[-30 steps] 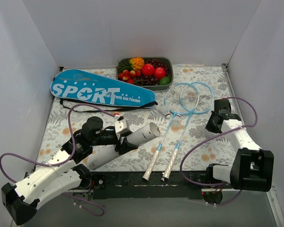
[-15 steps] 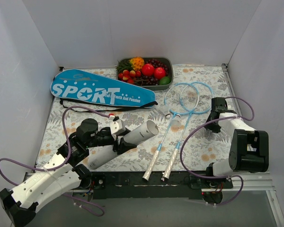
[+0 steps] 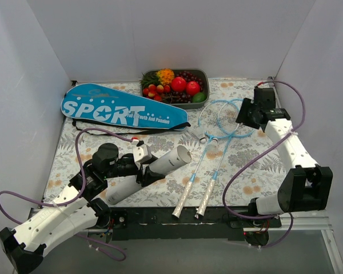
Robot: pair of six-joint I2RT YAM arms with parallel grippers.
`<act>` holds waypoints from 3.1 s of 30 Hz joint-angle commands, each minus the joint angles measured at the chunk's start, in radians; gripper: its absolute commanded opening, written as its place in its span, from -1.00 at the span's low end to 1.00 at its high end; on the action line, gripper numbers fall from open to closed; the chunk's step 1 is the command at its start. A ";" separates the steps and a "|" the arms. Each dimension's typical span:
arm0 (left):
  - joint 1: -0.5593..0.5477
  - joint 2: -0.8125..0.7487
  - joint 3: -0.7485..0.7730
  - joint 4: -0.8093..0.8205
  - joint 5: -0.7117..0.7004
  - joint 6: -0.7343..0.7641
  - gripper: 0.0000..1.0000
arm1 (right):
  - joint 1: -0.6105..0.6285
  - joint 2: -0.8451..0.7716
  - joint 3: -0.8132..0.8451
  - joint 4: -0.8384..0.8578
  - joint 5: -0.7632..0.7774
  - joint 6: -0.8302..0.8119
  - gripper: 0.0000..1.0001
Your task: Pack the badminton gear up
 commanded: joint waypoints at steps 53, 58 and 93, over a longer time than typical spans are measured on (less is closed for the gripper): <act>-0.027 -0.071 -0.044 0.019 -0.008 -0.004 -0.57 | 0.625 0.133 -0.312 0.373 0.364 -0.603 0.18; -0.031 -0.077 -0.049 0.016 -0.020 -0.001 -0.57 | 0.625 0.167 -0.306 0.403 0.375 -0.610 0.00; -0.054 -0.008 -0.044 0.007 -0.052 0.025 -0.70 | 0.593 -0.330 0.061 -0.041 -0.062 -0.320 -0.97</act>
